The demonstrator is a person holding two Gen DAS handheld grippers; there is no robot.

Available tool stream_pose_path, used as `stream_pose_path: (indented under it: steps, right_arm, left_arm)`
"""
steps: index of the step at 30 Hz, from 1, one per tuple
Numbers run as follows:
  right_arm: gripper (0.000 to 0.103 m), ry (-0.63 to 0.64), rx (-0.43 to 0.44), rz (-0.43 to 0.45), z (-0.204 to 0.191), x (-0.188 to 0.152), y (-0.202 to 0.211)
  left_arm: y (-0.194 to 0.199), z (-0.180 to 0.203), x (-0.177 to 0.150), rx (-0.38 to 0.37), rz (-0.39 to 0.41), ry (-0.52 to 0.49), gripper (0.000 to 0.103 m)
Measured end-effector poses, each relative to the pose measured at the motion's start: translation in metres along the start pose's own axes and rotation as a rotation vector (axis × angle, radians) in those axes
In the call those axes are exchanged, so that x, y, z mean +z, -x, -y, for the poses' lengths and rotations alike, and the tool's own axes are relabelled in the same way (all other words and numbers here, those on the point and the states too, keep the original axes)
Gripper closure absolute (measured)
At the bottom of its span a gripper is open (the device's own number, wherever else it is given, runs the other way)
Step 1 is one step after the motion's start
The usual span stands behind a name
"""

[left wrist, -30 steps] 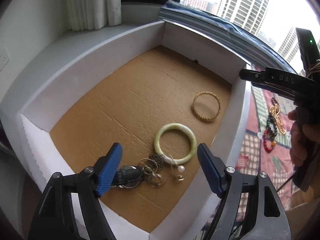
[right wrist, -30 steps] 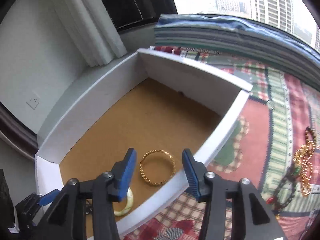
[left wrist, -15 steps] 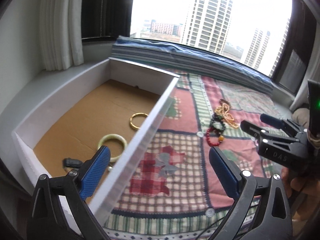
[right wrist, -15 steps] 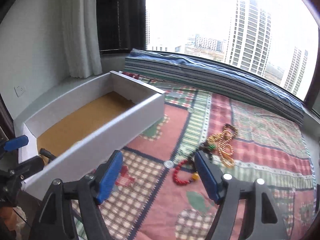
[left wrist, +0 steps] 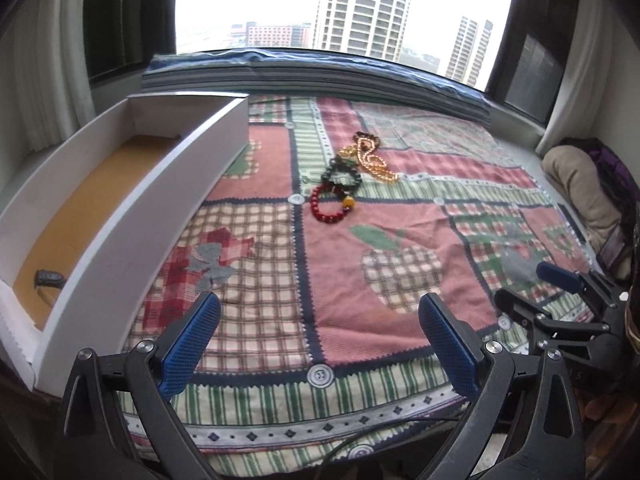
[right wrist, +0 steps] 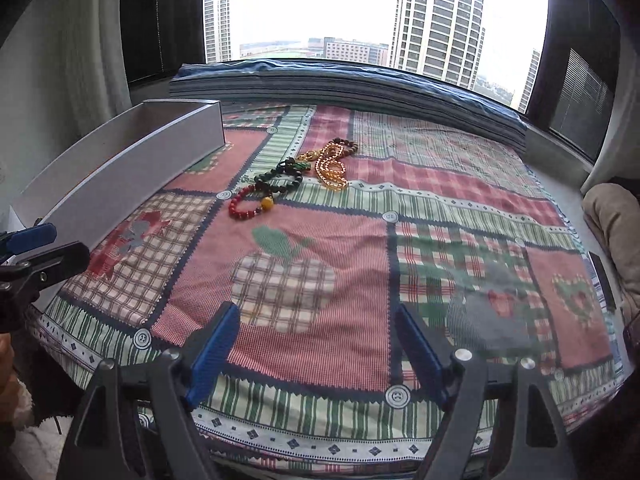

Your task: Organize jewelry

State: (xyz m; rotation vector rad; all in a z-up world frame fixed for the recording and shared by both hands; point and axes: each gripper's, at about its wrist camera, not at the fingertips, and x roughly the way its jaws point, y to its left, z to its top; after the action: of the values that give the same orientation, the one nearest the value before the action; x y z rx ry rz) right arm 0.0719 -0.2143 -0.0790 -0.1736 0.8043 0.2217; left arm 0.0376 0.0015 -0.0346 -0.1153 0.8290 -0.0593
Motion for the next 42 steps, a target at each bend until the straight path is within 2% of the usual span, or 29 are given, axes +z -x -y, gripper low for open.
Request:
stream_pose_path:
  steps: [4, 6, 11, 15, 17, 20, 23, 25, 29, 36, 42]
  right_arm:
    - [0.022, -0.072, 0.074, -0.017, 0.012, -0.012, 0.004]
    - [0.022, -0.094, 0.082, -0.019, 0.016, -0.014, 0.006]
    - [0.022, -0.133, 0.11, 0.025, 0.024, -0.012, 0.013]
    - [0.022, -0.096, 0.075, 0.022, 0.018, -0.015, 0.012]
    - [0.022, -0.077, 0.084, 0.009, 0.014, -0.017, 0.008]
    - [0.022, -0.084, 0.082, -0.009, 0.014, -0.019, 0.003]
    - [0.022, -0.071, 0.028, 0.0, 0.017, -0.02, 0.004]
    - [0.022, -0.054, -0.02, 0.013, 0.018, -0.02, 0.005]
    - [0.022, -0.028, -0.068, 0.023, 0.019, -0.019, 0.007]
    - [0.022, -0.026, -0.071, 0.016, 0.018, -0.019, 0.005]
    - [0.022, -0.024, -0.077, 0.023, 0.018, -0.017, 0.007]
  left_arm:
    - [-0.003, 0.011, -0.003, -0.036, -0.007, -0.019, 0.003]
    - [-0.004, 0.013, -0.003, -0.04, -0.007, -0.016, 0.003]
    - [-0.006, 0.014, -0.006, 0.002, 0.0, -0.043, 0.003]
    - [-0.009, 0.016, -0.008, 0.016, 0.011, -0.052, 0.003]
    - [-0.011, 0.018, -0.01, 0.03, 0.011, -0.063, 0.003]
    - [-0.016, 0.023, -0.011, 0.029, -0.023, -0.089, 0.003]
    - [-0.022, 0.022, -0.012, -0.019, -0.071, -0.081, 0.003]
    - [-0.025, 0.022, -0.013, -0.017, -0.084, -0.081, 0.003]
    - [-0.024, 0.029, -0.014, 0.033, -0.061, -0.146, 0.003]
    - [-0.019, 0.03, -0.012, -0.031, -0.042, -0.149, 0.003]
    - [-0.017, 0.033, -0.011, 0.012, -0.003, -0.164, 0.003]
